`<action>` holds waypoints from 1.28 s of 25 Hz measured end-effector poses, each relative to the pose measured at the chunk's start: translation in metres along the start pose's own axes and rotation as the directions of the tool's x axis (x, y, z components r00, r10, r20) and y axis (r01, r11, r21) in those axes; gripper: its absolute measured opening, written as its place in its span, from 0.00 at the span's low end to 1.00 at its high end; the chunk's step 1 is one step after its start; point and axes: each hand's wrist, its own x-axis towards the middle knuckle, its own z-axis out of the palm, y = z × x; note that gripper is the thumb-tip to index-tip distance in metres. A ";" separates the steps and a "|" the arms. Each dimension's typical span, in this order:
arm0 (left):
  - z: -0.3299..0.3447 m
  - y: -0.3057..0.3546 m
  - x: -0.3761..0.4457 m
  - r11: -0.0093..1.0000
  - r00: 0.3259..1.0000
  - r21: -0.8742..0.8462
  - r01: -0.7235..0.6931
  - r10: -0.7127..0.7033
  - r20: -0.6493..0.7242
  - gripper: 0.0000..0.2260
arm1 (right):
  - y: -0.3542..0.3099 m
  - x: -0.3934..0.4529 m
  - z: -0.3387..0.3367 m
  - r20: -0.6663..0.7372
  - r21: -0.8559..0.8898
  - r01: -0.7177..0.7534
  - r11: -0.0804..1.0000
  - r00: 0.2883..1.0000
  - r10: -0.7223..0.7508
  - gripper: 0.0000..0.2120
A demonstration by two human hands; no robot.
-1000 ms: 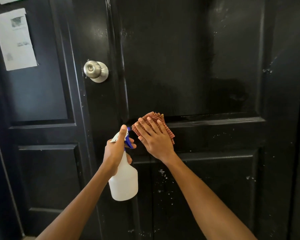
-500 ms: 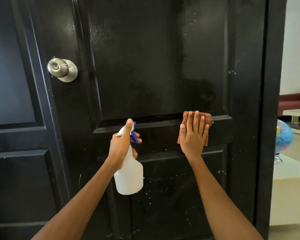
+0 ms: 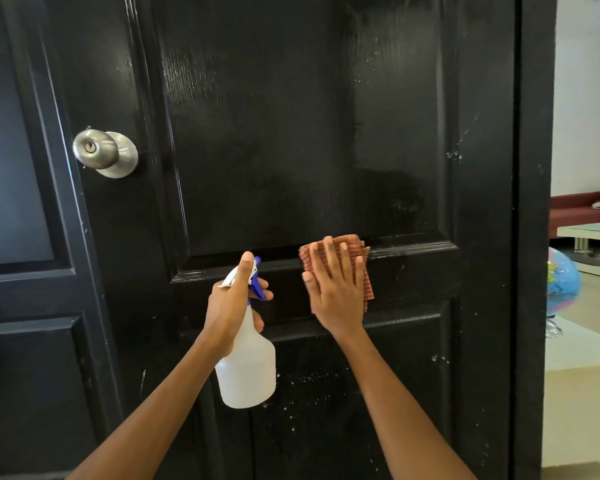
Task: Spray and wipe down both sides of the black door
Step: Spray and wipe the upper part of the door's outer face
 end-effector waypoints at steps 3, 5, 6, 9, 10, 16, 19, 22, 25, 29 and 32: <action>0.013 -0.001 -0.001 1.000 0.999 0.006 0.001 -0.001 0.036 0.29 | 0.050 -0.005 -0.011 -0.017 0.011 -0.203 0.979 0.979 0.203 0.30; 0.020 -0.003 -0.001 1.000 0.998 -0.003 0.005 -0.005 0.055 0.29 | 0.073 -0.003 -0.017 -0.038 0.076 -0.399 0.914 0.915 0.402 0.30; 0.023 -0.003 -0.001 1.000 0.998 -0.006 0.004 -0.004 0.060 0.29 | 0.081 0.002 -0.021 -0.044 0.126 -0.492 0.861 0.865 0.500 0.31; 0.031 -0.002 -0.001 1.000 0.997 0.003 -0.005 0.005 0.078 0.29 | 0.083 0.014 -0.029 -0.041 0.227 -0.628 0.745 0.758 0.651 0.33; 0.034 -0.001 -0.001 1.000 0.996 -0.001 -0.012 0.012 0.084 0.30 | 0.074 0.013 -0.029 -0.054 0.205 -0.580 0.788 0.797 0.601 0.32; 0.068 0.004 0.004 1.000 0.992 0.006 -0.029 0.029 0.121 0.30 | 0.050 -0.003 -0.014 0.030 -0.018 0.115 0.993 0.993 -0.114 0.28; 0.086 0.004 0.004 1.000 0.985 -0.020 -0.019 0.022 0.174 0.29 | 0.102 0.003 -0.029 0.012 -0.112 0.033 0.993 0.999 -0.032 0.28; 0.097 0.005 0.004 1.000 0.981 -0.019 -0.014 0.018 0.196 0.28 | 0.159 -0.003 -0.044 -0.006 -0.051 -0.268 0.962 0.964 0.268 0.27; 0.101 0.002 0.001 1.000 0.979 0.000 -0.003 0.003 0.204 0.29 | 0.181 0.007 -0.049 0.000 0.062 -0.524 0.849 0.851 0.525 0.28; 0.092 -0.002 -0.004 1.000 0.981 0.022 -0.012 0.008 0.194 0.30 | 0.150 0.017 -0.046 0.000 0.171 -0.647 0.743 0.754 0.656 0.29; 0.072 -0.002 -0.004 0.999 0.989 0.028 -0.032 0.028 0.147 0.31 | 0.090 0.001 -0.026 -0.014 0.127 -0.475 0.871 0.877 0.481 0.29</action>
